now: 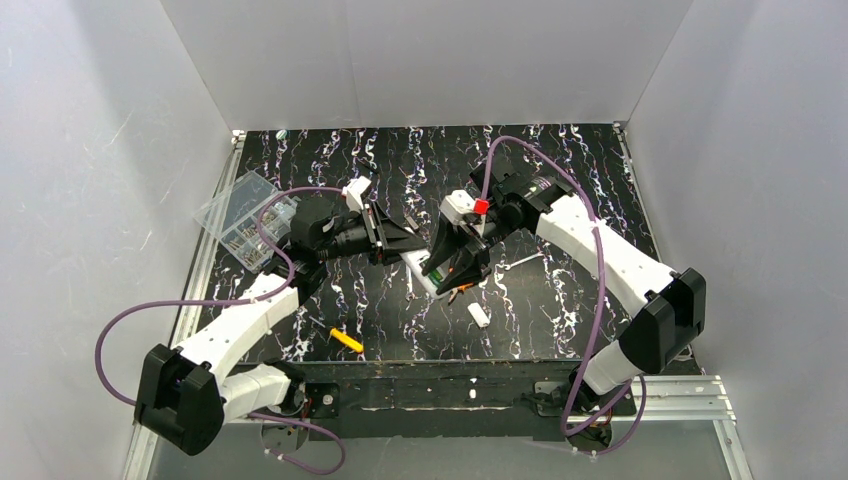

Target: Load the batteries into the remote control

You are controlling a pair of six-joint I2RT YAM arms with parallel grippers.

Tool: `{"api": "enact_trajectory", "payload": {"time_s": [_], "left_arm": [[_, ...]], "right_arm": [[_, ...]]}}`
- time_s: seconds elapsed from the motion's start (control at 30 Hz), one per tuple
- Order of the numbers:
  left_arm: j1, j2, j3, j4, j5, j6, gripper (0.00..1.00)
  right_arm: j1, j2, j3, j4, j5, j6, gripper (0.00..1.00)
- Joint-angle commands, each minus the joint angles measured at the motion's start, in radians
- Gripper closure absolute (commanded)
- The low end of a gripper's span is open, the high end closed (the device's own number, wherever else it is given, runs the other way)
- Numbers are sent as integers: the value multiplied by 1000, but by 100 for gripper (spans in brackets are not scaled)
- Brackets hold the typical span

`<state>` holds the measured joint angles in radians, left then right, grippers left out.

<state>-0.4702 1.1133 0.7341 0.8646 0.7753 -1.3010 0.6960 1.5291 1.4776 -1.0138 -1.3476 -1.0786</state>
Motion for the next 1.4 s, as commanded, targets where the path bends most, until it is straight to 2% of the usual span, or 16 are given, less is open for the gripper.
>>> {"api": "enact_trajectory", "payload": {"time_s": [0.0,0.47,1.37], "left_arm": [[-5,-7,59,91,54,-18,100],[-7,-3,59,143,60,-60,100],[-21,21,68,213,79,-99,100]], "right_arm": [[5,12,42,-63,-22,-53,47],[5,30,54,-79,3,-96,52],[4,7,-15,136,43,5,58]]}}
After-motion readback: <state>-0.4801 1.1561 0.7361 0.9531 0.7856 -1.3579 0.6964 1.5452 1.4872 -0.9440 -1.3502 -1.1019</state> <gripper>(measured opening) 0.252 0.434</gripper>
